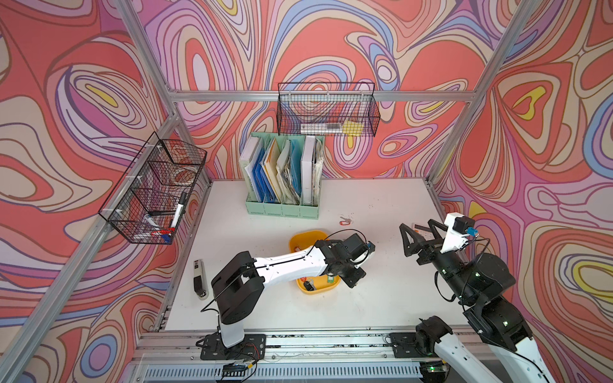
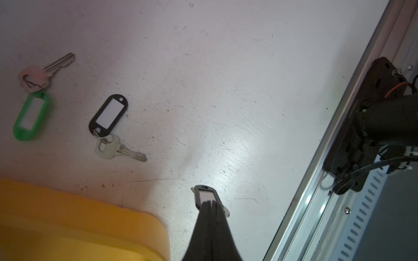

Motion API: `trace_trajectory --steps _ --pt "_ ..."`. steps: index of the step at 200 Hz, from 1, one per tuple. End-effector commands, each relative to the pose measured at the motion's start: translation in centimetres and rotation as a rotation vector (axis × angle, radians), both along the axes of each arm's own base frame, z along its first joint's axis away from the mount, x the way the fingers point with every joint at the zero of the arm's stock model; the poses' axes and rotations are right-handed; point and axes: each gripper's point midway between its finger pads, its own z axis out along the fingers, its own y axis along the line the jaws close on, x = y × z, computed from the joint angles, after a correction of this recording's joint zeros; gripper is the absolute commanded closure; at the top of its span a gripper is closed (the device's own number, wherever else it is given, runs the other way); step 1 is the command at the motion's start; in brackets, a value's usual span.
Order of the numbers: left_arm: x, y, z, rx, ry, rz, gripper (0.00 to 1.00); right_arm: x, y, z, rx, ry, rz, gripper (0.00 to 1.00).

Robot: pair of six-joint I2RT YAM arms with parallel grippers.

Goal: Take the keys out of the storage box
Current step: Place the key at the center of the board.

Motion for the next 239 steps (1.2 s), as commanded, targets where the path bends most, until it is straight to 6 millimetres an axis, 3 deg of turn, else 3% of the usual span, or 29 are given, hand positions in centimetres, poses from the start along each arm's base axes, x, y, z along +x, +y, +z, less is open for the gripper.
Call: trace_trajectory --steps 1,50,107,121,198,239 --pt "0.5 -0.1 -1.2 0.043 -0.014 0.025 1.00 0.2 -0.8 -0.2 0.008 -0.007 -0.048 0.02" --pt "1.0 0.3 -3.2 0.112 -0.009 0.051 1.00 0.3 -0.8 -0.9 0.007 -0.001 -0.053 0.02" --pt "0.3 -0.9 -3.8 0.076 0.043 0.025 1.00 0.7 -0.6 -1.1 0.006 -0.001 -0.049 0.02" --pt "0.3 -0.9 -3.8 0.075 0.044 0.030 0.95 0.8 -0.5 -1.2 0.004 0.002 -0.046 0.02" --pt "0.8 -0.5 -1.4 0.044 0.003 0.063 0.79 1.2 -0.2 -1.8 -0.003 0.024 -0.036 0.02" --pt "1.3 0.2 1.7 -0.001 -0.052 0.096 0.68 1.4 0.3 -2.1 -0.005 0.040 -0.016 0.02"
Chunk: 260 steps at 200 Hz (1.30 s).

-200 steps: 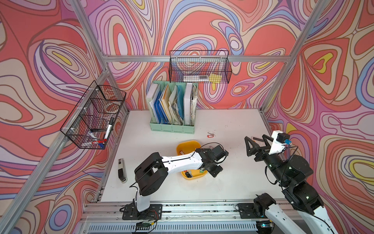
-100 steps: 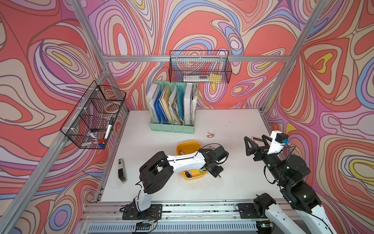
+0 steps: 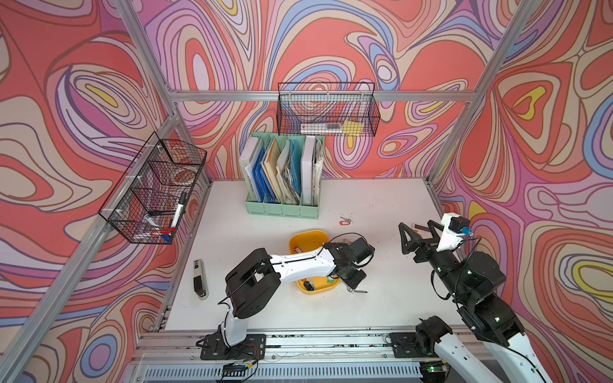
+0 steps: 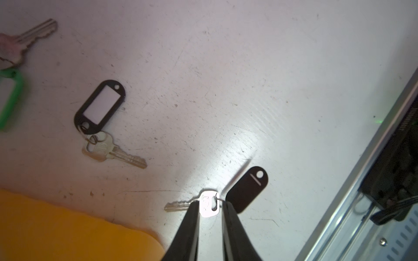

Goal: Take the keys out of the storage box
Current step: Place the key at the center of the board, then move the storage box to the center of the board.

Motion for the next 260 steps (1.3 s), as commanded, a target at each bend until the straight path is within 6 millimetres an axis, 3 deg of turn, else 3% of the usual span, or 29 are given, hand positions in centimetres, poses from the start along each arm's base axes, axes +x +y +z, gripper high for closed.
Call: trace_trajectory --steps 1,46,80,131,171,209,228,260 --pt "0.3 0.6 3.5 -0.043 -0.054 0.032 0.68 0.3 0.5 -0.5 0.003 0.017 0.022 0.02" --pt "1.6 2.9 6.8 -0.082 -0.110 0.108 0.58 0.8 2.0 -1.2 -0.016 0.073 0.089 0.02" --pt "3.1 6.2 8.1 -0.102 -0.095 0.216 0.54 1.6 4.3 -2.0 -0.047 0.150 0.196 0.04" --pt "4.8 13.0 7.5 -0.082 -0.040 0.419 0.51 3.6 8.5 -4.4 -0.023 0.302 0.372 0.17" --pt "5.7 18.1 7.2 -0.111 0.009 0.608 0.45 6.0 11.5 -8.2 0.060 0.474 0.452 0.30" --pt "5.9 22.2 5.8 -0.163 0.096 0.786 0.37 7.0 13.3 -11.9 0.043 0.654 0.484 0.40" --pt "5.6 23.2 4.8 -0.201 0.148 0.842 0.35 7.0 14.0 -13.2 -0.016 0.737 0.485 0.43" --pt "5.0 22.3 3.3 -0.291 0.263 0.851 0.34 6.6 15.5 -15.1 -0.162 0.863 0.482 0.47"
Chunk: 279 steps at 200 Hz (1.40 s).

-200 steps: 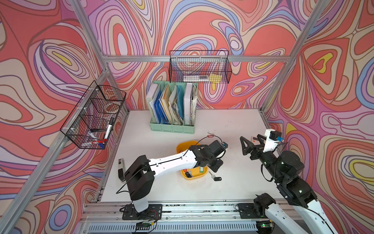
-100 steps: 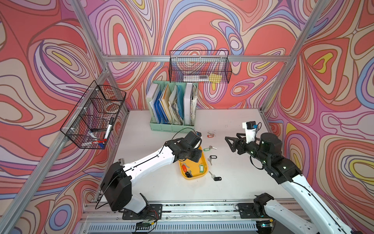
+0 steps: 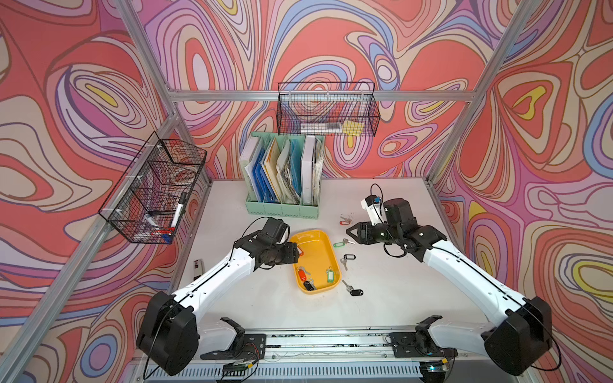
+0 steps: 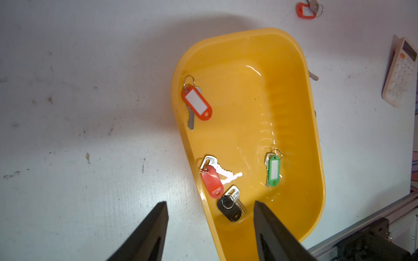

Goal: Take the keys out of the storage box
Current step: Move the storage box to the center of the board.

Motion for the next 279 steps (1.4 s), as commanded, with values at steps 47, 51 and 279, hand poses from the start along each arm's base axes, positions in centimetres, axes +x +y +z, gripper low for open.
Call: trace_trajectory --steps 47,51,279 --pt "-1.1 -2.1 -2.7 -0.160 0.124 0.013 0.36 -2.1 3.4 -4.1 -0.371 0.185 0.123 0.52" --pt "-1.1 -2.0 -2.8 -0.158 0.128 0.014 0.37 -2.2 3.6 -4.5 -0.397 0.193 0.127 0.53" --pt "-1.2 1.2 -5.6 -0.022 0.176 0.098 0.43 -5.9 8.3 -16.8 -0.803 0.411 -0.061 0.60"
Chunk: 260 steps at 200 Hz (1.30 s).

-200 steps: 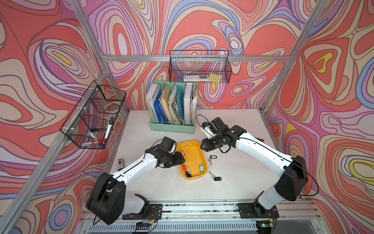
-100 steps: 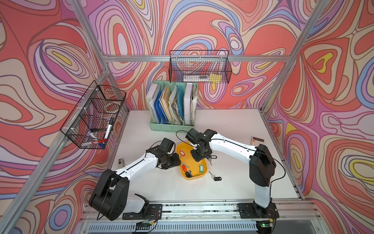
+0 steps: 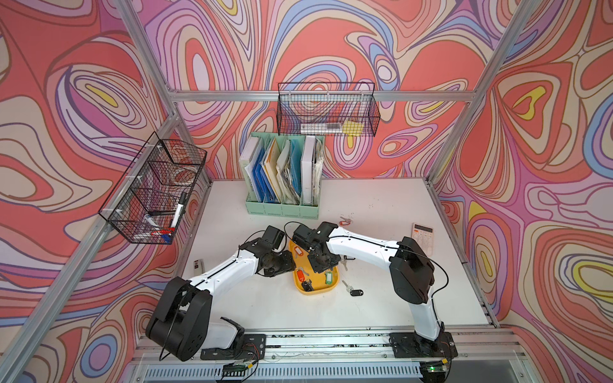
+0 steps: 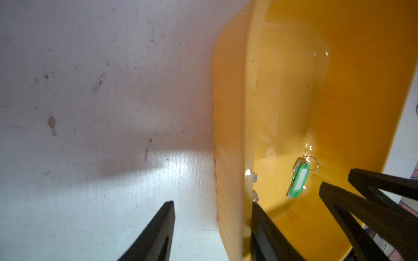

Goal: Take the keys out of the storage box
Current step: Move the storage box to the center of the board.

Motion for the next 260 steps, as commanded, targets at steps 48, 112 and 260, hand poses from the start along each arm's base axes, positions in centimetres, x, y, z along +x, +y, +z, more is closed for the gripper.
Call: trace_trajectory --steps 48,112,260 --pt "0.0 0.1 -0.2 0.000 0.014 0.001 0.42 -1.3 -0.6 -3.0 -0.044 0.033 -0.073 0.58" --pt "0.0 0.0 -0.1 0.002 0.013 -0.004 0.42 -2.5 -0.1 -6.1 0.012 0.090 -0.103 0.56" --pt "0.2 -0.1 1.0 -0.009 -0.017 -0.012 0.41 4.5 7.2 -1.6 0.218 -0.175 0.144 0.60"
